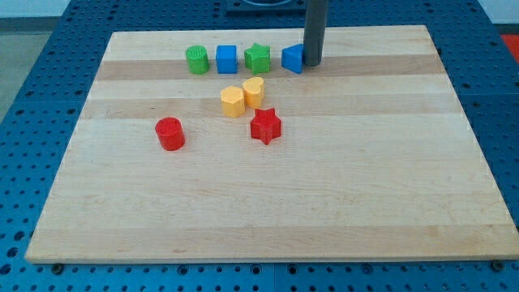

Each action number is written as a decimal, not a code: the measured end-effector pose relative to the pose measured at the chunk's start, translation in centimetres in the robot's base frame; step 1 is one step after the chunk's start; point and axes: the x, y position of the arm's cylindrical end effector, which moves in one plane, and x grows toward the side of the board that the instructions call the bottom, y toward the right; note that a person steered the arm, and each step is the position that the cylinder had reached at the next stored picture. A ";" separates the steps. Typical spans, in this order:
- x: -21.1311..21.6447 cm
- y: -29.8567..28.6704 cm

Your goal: Move your arm away from triangle

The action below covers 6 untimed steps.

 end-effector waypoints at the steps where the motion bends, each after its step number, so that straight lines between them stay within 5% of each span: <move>1: -0.8 1.5; 6: -1.3 3.0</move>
